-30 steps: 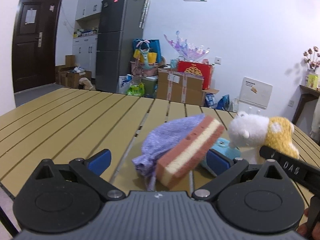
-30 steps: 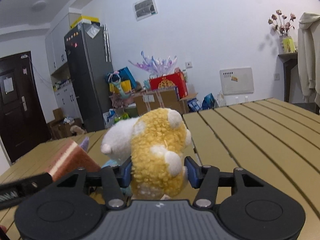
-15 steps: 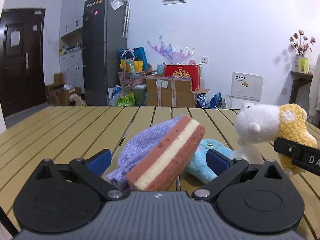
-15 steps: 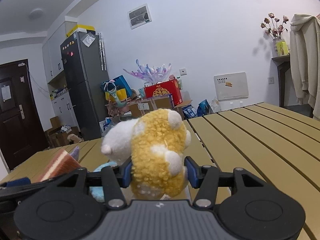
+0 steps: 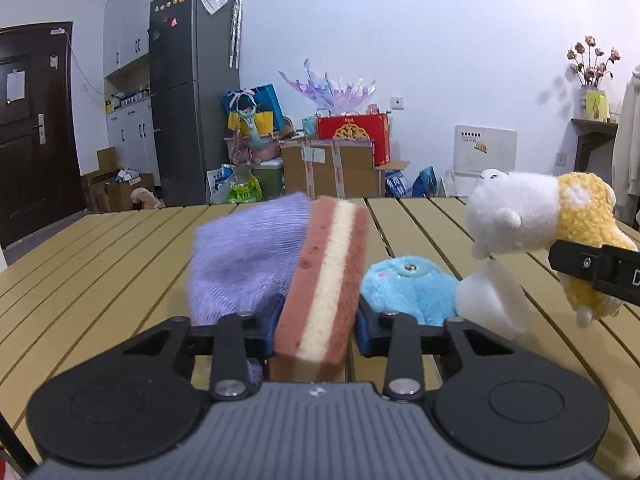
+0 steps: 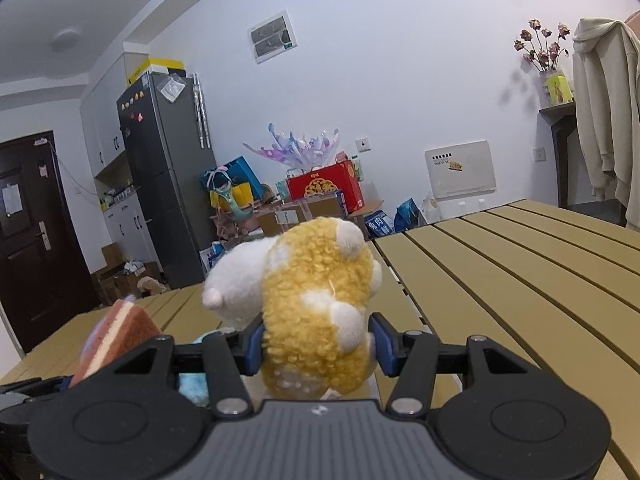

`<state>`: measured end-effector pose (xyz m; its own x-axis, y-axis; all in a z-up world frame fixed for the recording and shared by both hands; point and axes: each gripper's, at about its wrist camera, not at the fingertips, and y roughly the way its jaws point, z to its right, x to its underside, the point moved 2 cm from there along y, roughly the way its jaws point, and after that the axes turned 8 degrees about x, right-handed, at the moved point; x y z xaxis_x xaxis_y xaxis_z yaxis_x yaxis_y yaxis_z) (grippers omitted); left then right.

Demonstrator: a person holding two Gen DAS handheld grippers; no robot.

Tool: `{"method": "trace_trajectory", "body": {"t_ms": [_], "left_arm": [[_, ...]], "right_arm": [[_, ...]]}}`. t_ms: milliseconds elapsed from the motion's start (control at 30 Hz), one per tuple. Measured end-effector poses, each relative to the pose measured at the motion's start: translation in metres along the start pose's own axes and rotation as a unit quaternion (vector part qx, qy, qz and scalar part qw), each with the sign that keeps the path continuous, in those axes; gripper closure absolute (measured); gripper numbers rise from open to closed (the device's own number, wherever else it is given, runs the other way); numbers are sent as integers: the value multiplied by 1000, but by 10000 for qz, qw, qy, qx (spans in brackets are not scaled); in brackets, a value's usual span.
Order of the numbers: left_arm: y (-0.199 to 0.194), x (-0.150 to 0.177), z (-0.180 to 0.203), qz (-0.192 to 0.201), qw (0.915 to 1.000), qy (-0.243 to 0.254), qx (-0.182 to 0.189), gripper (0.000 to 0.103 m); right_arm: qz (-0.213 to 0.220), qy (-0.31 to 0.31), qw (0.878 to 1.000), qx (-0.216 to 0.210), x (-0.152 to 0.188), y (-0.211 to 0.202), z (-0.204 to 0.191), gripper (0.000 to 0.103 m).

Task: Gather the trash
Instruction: 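Grasp the yellow-white plush with the right tool while the left tool grasps the sponge, then carry the yellow-white plush and pink-cream sponge down over the black bin with both tools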

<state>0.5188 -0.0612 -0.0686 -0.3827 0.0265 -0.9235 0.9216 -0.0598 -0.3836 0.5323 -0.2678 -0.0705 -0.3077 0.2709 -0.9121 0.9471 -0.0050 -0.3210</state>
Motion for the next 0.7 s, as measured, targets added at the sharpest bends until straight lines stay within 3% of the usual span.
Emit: {"method": "trace_trajectory", "body": {"t_ms": [200, 533, 633, 700], "left_arm": [[-15, -6, 5, 265, 9995, 70, 148, 70], [1, 1, 11, -313, 9987, 199, 343, 69], [1, 1, 13, -285, 9988, 245, 315, 53], [0, 2, 16, -214, 9989, 332, 233, 49]], "right_arm": [[88, 10, 9999, -53, 5, -5, 5, 51], [43, 78, 10000, -28, 6, -6, 5, 51], [20, 76, 10000, -13, 3, -6, 4, 51], [4, 77, 10000, -10, 4, -5, 3, 51]]}}
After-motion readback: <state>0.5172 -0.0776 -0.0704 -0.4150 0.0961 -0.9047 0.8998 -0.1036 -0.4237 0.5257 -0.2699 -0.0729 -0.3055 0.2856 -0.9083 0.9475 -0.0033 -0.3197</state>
